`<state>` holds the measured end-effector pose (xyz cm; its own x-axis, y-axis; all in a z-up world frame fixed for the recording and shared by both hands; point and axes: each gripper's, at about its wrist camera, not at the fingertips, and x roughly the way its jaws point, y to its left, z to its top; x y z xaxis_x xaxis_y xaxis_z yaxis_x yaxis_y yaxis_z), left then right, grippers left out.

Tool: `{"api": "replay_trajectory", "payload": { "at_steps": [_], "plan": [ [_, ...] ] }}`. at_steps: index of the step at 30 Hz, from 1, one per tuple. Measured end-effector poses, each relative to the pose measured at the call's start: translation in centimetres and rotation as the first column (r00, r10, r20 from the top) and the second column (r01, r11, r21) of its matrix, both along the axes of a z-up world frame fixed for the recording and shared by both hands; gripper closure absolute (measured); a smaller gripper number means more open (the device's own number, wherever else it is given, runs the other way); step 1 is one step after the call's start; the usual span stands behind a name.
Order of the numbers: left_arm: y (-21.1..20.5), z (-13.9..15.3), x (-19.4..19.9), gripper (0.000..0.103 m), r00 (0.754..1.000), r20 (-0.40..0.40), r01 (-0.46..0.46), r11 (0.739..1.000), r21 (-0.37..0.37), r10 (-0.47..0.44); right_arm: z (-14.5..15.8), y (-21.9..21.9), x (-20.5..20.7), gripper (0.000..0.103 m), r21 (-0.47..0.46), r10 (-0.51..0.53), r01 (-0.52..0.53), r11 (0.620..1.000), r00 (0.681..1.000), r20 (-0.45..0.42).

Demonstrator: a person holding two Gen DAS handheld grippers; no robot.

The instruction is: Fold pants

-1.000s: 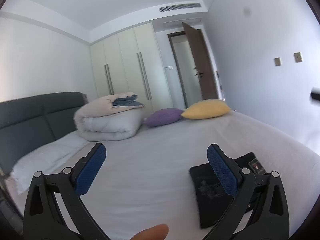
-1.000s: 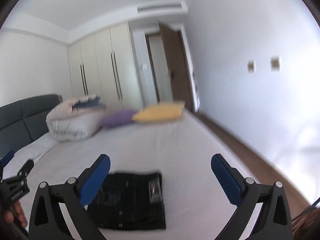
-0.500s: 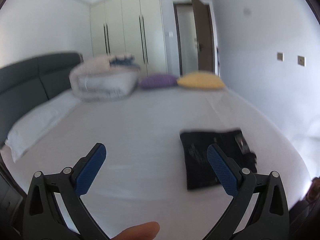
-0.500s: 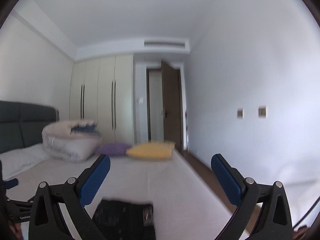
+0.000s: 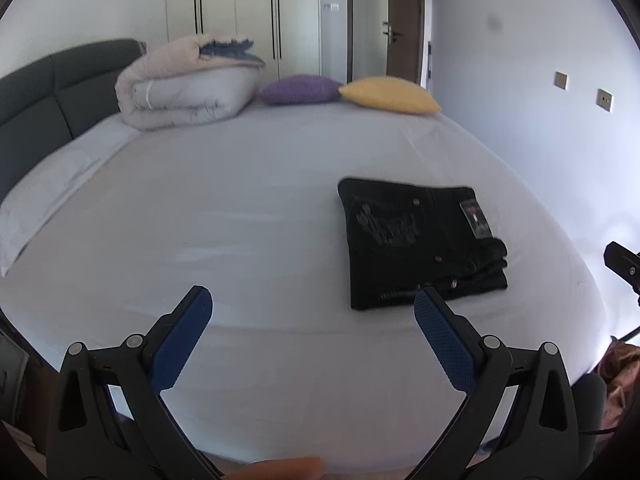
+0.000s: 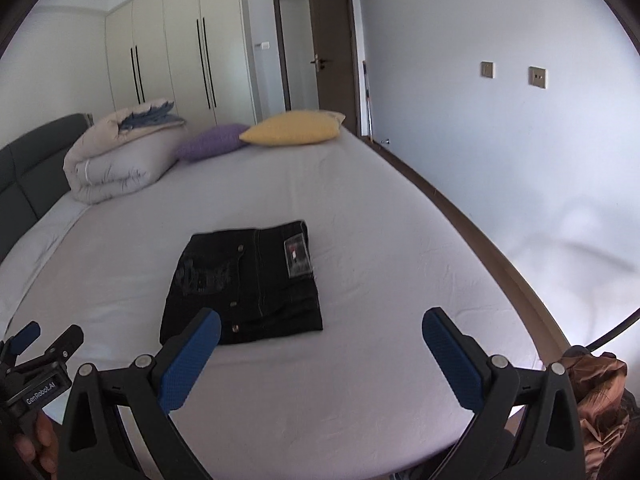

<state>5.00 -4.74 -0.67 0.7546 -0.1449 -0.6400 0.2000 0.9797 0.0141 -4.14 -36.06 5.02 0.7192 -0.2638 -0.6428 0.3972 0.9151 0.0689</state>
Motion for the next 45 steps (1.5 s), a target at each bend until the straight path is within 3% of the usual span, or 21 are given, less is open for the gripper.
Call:
{"api": "replay_trajectory", "payload": {
  "at_steps": [3,13,45],
  "plan": [
    [-0.2,-1.4,0.6,0.0,0.999,-0.04,0.003,1.0,-0.005,-0.003,-0.3,0.9,0.2,0.0,-0.007,0.021,-0.021,1.0,1.0,-0.014],
    [-0.3,-3.1,0.8,0.0,0.998,-0.064,-0.005,1.0,0.017,0.006,-0.9,2.9,1.0,0.0,-0.013,0.079,-0.08,0.997,0.995,-0.052],
    [-0.8,-4.3,1.3,0.0,0.996,-0.09,-0.006,1.0,0.02,0.008,-2.2,4.6,1.8,0.0,-0.001,0.132,-0.133,0.991,0.985,-0.113]
  ]
}}
